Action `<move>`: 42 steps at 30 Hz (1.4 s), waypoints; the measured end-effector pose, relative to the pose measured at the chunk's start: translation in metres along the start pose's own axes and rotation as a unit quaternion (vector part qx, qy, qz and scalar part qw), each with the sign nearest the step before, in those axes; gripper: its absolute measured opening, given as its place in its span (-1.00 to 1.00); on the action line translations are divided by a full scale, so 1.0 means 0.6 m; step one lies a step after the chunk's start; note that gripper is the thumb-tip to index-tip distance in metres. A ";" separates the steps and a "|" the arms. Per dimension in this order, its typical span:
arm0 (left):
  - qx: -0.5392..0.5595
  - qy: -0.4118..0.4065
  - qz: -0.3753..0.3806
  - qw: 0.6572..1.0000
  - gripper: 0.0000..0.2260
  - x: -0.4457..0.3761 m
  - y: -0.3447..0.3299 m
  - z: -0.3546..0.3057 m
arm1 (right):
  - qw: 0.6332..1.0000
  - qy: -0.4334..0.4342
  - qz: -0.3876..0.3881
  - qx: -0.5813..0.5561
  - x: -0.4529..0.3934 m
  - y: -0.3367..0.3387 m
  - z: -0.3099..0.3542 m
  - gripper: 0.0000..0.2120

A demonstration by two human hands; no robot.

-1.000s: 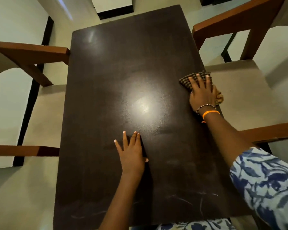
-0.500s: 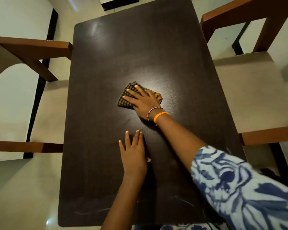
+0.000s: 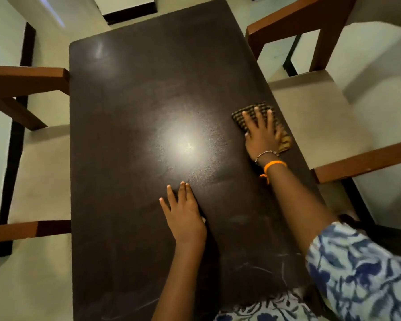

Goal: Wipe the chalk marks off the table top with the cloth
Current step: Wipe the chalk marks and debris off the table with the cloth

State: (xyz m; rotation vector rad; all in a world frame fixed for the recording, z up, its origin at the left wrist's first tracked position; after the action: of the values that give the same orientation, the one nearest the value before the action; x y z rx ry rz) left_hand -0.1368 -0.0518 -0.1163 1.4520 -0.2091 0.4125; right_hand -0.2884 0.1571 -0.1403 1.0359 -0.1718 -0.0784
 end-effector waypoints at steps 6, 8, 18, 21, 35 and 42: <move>0.062 -0.011 -0.010 0.998 -0.17 0.014 -0.007 0.011 | 0.965 0.207 0.160 0.021 0.174 -0.128 0.172 -0.42; 0.088 -0.016 -0.026 0.996 -0.17 0.035 -0.017 0.023 | 0.953 0.249 0.168 0.033 0.198 -0.113 0.141 -0.43; 0.036 -0.139 0.006 0.990 -0.04 0.091 -0.045 -0.001 | 0.997 -0.062 0.029 0.045 0.164 0.039 -0.116 -0.43; 0.048 -0.148 0.010 0.988 -0.01 0.101 -0.050 0.005 | 0.994 -0.105 -0.009 0.021 0.200 0.010 -0.064 -0.42; 0.043 -0.188 0.008 0.981 0.00 0.110 -0.044 -0.023 | 0.998 -0.031 0.014 0.061 0.319 0.036 -0.116 -0.44; -0.031 -0.214 0.021 0.976 -0.04 0.122 -0.053 -0.074 | 0.997 -0.057 0.023 0.053 0.170 0.032 -0.101 -0.44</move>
State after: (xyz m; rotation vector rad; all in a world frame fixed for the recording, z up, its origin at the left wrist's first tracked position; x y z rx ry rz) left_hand -0.0623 0.0004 -0.1224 1.4628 -0.5943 0.1190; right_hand -0.1776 0.2034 -0.1431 1.1339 -0.3057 -0.0880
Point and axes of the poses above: each hand's wrist, its own x-axis away from the middle knuckle, its own y-axis out of the back of the hand, z = x × y, the point moved 8 cm from there along -x, towards the middle knuckle, and after that the axes turned 12 degrees about -x, right-handed, at the moved point
